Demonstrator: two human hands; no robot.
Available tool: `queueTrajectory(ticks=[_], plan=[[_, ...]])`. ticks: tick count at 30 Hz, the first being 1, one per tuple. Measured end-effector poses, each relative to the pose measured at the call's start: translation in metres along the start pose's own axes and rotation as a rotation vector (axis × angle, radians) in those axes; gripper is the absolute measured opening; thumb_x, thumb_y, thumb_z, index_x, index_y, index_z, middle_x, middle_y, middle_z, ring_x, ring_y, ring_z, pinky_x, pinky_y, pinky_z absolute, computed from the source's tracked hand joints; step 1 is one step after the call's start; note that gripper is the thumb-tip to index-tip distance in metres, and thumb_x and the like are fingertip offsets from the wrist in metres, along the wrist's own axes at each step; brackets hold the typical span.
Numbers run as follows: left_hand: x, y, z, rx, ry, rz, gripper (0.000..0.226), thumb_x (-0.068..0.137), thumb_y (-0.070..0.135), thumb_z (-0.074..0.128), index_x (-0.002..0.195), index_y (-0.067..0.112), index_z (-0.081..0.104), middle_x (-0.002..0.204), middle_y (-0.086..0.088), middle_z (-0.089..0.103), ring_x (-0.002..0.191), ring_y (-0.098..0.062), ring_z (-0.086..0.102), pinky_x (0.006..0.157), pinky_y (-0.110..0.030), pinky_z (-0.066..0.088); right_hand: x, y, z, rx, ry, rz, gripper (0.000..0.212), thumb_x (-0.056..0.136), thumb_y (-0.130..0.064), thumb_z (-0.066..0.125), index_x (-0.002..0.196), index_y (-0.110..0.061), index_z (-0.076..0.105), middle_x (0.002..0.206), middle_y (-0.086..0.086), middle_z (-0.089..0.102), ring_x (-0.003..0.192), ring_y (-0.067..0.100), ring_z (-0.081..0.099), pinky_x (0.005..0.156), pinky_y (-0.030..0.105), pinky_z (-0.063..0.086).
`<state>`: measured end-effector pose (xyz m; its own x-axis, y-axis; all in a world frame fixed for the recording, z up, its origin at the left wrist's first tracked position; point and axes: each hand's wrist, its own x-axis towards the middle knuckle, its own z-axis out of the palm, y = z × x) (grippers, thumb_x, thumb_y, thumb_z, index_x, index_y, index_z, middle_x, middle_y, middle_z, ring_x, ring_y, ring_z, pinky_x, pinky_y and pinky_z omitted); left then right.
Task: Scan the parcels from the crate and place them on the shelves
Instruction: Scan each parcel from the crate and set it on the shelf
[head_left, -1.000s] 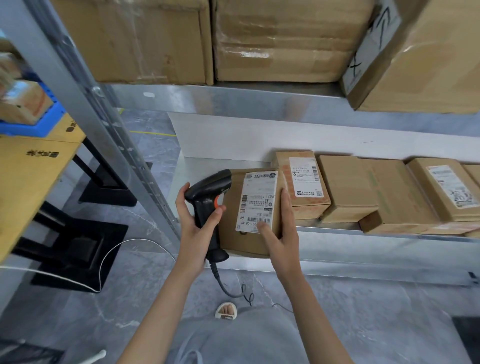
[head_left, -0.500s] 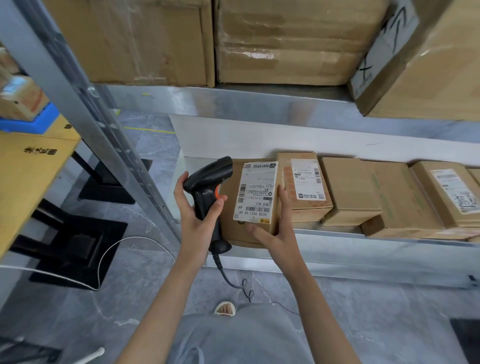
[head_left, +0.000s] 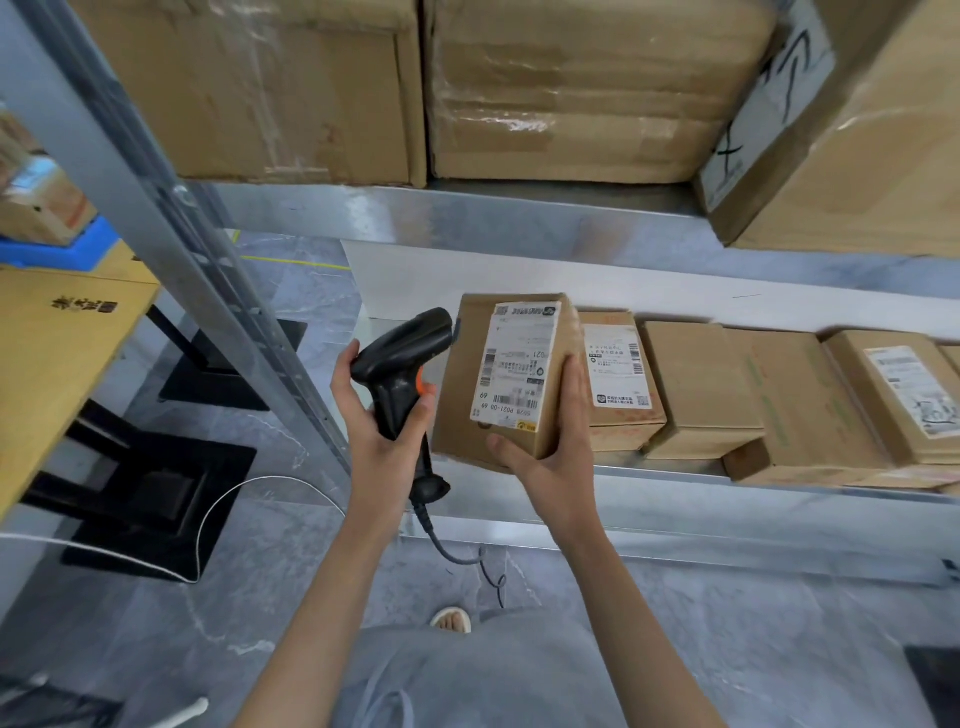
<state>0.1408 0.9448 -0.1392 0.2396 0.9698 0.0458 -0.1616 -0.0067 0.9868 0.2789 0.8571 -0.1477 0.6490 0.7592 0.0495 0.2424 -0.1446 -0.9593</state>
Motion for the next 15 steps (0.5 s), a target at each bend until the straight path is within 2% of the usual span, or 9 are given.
queueTrajectory(ticks=[1,3,4,6,7,10,15], plan=[[-0.001,0.0,-0.002,0.013,-0.012,0.02,0.077,0.099,-0.003,0.064,0.145,0.047,0.027,0.11,0.0,0.075,0.107,-0.013,0.071,0.094,-0.019,0.051,0.005,0.0,-0.002,-0.017,0.027,-0.015,0.117,0.068,-0.027,0.081,0.159,-0.035,0.008,0.166,-0.013,0.014,0.153,0.008,0.013,0.122,0.051,0.027],[-0.003,0.004,-0.005,0.037,-0.057,0.053,0.078,0.099,-0.001,0.064,0.142,0.052,0.029,0.107,0.005,0.074,0.105,-0.024,0.073,0.093,-0.028,0.056,0.014,0.001,-0.007,-0.077,0.061,-0.042,0.118,0.071,-0.026,0.083,0.16,-0.034,0.007,0.167,-0.01,0.011,0.15,0.006,0.013,0.122,0.052,0.024],[-0.003,0.008,-0.006,0.044,-0.087,0.059,0.078,0.098,0.001,0.066,0.14,0.057,0.031,0.106,0.006,0.073,0.097,-0.03,0.074,0.085,-0.032,0.059,0.019,0.002,-0.007,-0.128,0.072,-0.061,0.118,0.072,-0.025,0.085,0.16,-0.033,0.006,0.167,-0.009,0.01,0.145,0.003,0.016,0.12,0.049,0.025],[-0.007,0.014,-0.009,0.07,-0.141,0.064,0.077,0.095,0.01,0.069,0.134,0.066,0.035,0.103,0.005,0.073,0.073,-0.027,0.075,0.06,-0.028,0.057,0.026,0.003,-0.007,-0.238,0.098,-0.105,0.118,0.074,-0.026,0.085,0.161,-0.032,0.004,0.168,-0.009,0.006,0.134,0.004,0.023,0.11,0.04,0.029],[-0.009,0.016,-0.01,0.088,-0.163,0.066,0.075,0.092,0.013,0.069,0.133,0.067,0.035,0.1,0.004,0.072,0.065,-0.025,0.072,0.054,-0.026,0.054,0.029,0.003,-0.006,-0.284,0.116,-0.124,0.118,0.075,-0.028,0.085,0.161,-0.033,0.003,0.168,-0.009,0.005,0.133,0.008,0.026,0.106,0.037,0.028],[-0.018,0.016,-0.012,0.124,-0.227,0.062,0.076,0.089,0.014,0.068,0.134,0.066,0.035,0.093,0.002,0.071,0.057,-0.022,0.065,0.049,-0.029,0.052,0.035,0.005,-0.004,-0.363,0.174,-0.175,0.117,0.076,-0.032,0.083,0.16,-0.032,0.002,0.169,-0.006,0.002,0.142,0.019,0.027,0.106,0.035,0.023],[-0.024,0.012,-0.015,0.139,-0.28,0.031,0.078,0.09,0.01,0.067,0.135,0.065,0.037,0.09,-0.001,0.069,0.053,-0.02,0.055,0.049,-0.031,0.051,0.035,0.008,0.001,-0.42,0.24,-0.208,0.114,0.078,-0.036,0.083,0.159,-0.028,0.003,0.169,0.001,0.003,0.147,0.019,0.02,0.104,0.026,0.017]])
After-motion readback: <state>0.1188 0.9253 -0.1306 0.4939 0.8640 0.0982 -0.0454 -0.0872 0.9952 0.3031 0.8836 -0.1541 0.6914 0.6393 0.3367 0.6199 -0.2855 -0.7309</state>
